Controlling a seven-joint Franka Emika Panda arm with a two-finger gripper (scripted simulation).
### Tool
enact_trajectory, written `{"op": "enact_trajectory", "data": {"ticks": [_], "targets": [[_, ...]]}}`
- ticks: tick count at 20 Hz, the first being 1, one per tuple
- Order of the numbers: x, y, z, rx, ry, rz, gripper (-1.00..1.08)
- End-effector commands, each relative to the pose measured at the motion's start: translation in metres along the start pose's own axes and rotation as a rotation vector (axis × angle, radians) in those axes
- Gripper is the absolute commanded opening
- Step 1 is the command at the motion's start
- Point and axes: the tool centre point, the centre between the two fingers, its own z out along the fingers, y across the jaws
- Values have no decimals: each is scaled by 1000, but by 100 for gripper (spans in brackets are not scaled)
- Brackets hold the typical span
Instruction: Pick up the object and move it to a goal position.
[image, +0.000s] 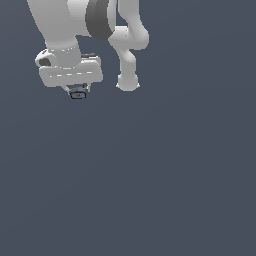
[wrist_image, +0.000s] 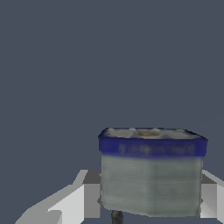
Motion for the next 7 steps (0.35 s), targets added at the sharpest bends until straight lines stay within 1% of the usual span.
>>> {"op": "enact_trajectory", "data": {"ticks": [1, 7], "targets": [[-7, 4, -10, 0, -1, -1, -100], [-13, 9, -19, -1, -1, -1, -100]]}}
